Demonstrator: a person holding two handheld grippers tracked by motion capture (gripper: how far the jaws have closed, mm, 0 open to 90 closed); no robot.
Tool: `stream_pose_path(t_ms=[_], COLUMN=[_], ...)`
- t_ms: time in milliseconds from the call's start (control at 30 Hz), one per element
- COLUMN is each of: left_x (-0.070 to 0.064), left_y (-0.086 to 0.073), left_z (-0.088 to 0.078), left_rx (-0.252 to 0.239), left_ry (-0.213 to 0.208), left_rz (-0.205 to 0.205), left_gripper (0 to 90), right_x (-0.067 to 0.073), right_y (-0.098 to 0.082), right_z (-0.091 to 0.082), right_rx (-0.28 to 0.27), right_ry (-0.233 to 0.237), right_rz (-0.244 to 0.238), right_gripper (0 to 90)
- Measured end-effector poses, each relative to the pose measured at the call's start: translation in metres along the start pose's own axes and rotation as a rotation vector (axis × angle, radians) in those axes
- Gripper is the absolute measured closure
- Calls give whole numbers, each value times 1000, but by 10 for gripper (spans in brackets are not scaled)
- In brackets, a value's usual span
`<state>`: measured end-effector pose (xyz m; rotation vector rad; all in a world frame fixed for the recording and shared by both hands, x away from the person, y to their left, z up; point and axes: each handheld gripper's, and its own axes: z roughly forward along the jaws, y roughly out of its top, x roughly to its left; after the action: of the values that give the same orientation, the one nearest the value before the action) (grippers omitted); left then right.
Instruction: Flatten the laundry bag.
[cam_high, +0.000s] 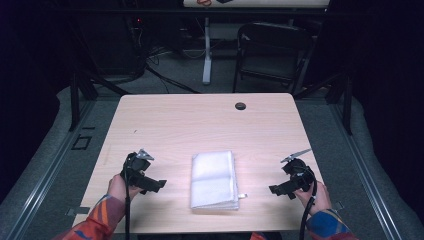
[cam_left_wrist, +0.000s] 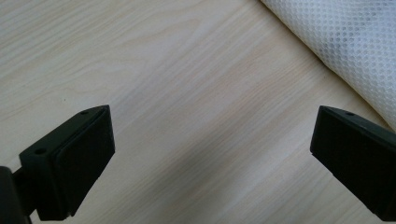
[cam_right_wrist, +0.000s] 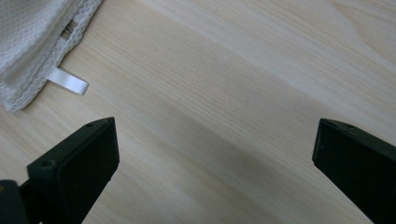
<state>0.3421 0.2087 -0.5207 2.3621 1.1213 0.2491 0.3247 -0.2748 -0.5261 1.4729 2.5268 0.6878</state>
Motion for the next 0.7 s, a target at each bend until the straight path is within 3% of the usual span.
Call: stream_pose_path(t_ms=[267,700], left_x=[-3,-31], left_y=[0,15], left_z=[-2,-2], left_rx=[-8,-58], left_ry=[-5,-59], left_rz=[0,64], left_gripper=[0,0], right_x=[1,4], right_y=[1,4], right_z=[0,0], right_rx=[14,25], right_ry=[-11,2], right_rz=[-5,-18], right_gripper=[4,4])
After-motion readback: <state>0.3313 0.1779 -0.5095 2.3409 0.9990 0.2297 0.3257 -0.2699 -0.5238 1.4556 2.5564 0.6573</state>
